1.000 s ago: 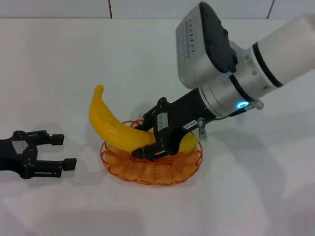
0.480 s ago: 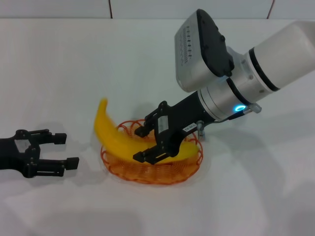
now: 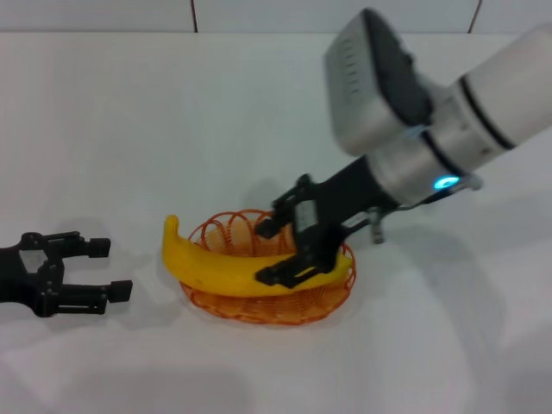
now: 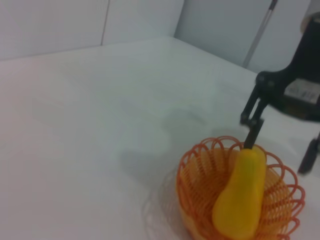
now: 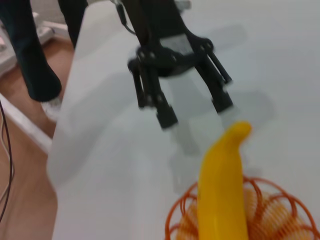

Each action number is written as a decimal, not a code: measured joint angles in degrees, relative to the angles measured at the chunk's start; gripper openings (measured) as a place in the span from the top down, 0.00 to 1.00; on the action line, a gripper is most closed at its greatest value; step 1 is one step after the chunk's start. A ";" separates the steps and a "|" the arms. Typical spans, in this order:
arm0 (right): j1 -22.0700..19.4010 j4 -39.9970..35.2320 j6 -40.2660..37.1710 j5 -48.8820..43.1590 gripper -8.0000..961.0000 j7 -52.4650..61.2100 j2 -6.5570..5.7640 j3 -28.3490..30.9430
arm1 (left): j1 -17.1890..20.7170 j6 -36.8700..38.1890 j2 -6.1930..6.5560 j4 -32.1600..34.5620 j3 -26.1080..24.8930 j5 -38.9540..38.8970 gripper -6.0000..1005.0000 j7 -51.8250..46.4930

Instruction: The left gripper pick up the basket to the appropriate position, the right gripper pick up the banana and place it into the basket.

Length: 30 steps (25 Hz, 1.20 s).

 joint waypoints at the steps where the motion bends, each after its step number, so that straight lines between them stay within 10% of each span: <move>1: -0.95 -1.54 -1.90 -1.44 0.34 -0.16 0.03 2.43 | 0.08 0.00 0.06 0.00 -0.03 0.00 0.11 0.06; 10: -13.58 -3.73 -13.48 -2.99 0.35 -21.98 0.16 31.28 | 0.13 -0.01 0.07 0.00 0.32 -0.01 0.11 0.80; 21: -18.59 23.55 -15.68 2.38 0.35 -59.07 0.19 46.57 | 0.65 0.00 -0.62 0.00 0.16 0.05 0.11 5.64; 30: -16.94 34.09 -14.53 3.08 0.35 -63.82 -0.04 49.40 | 2.39 -3.56 -3.74 -1.61 -0.35 -1.66 0.11 23.65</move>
